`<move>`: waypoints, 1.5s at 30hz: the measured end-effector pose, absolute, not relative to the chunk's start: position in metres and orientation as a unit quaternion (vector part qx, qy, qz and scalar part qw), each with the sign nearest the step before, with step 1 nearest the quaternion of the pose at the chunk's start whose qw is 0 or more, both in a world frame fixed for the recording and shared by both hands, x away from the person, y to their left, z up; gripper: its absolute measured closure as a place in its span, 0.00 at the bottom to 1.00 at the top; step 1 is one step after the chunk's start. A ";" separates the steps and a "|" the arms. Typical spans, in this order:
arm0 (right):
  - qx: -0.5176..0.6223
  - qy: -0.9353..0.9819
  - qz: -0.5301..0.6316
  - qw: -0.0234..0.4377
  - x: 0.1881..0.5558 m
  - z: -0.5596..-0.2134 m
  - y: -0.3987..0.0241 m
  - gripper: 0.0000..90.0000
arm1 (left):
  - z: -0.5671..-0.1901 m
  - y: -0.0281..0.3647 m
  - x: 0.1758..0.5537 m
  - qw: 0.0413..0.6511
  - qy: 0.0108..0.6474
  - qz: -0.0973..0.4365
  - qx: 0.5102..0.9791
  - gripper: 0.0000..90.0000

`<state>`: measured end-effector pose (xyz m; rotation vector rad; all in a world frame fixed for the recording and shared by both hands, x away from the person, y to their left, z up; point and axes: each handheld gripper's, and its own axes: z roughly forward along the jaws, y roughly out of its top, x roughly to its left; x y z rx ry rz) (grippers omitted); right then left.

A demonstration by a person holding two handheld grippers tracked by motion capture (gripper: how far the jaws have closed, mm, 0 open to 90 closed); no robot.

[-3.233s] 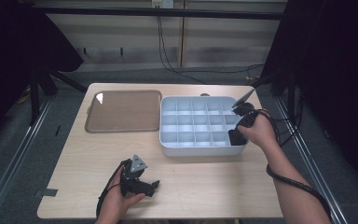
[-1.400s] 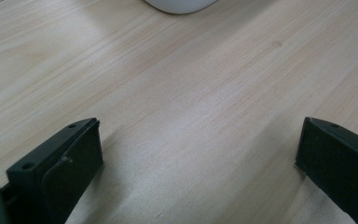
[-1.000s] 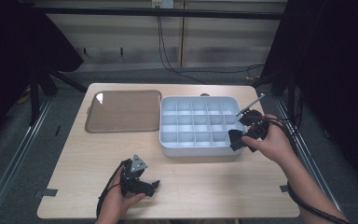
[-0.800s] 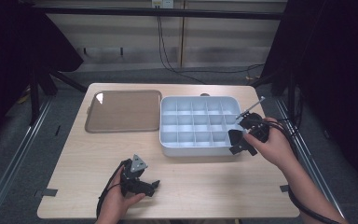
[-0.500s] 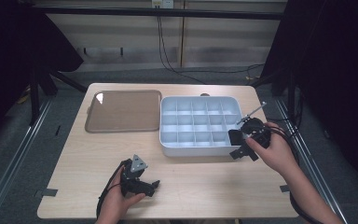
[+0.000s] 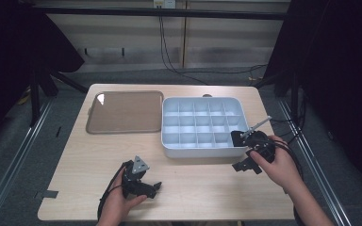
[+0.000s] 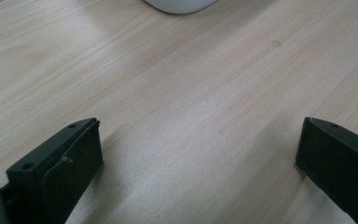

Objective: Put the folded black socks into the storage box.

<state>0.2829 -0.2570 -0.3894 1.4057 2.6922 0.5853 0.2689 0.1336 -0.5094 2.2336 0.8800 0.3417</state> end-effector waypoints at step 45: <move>0.465 0.855 0.231 0.002 0.261 -0.460 -0.258 0.24 | -0.509 0.134 0.269 0.351 0.340 0.132 0.863 0.00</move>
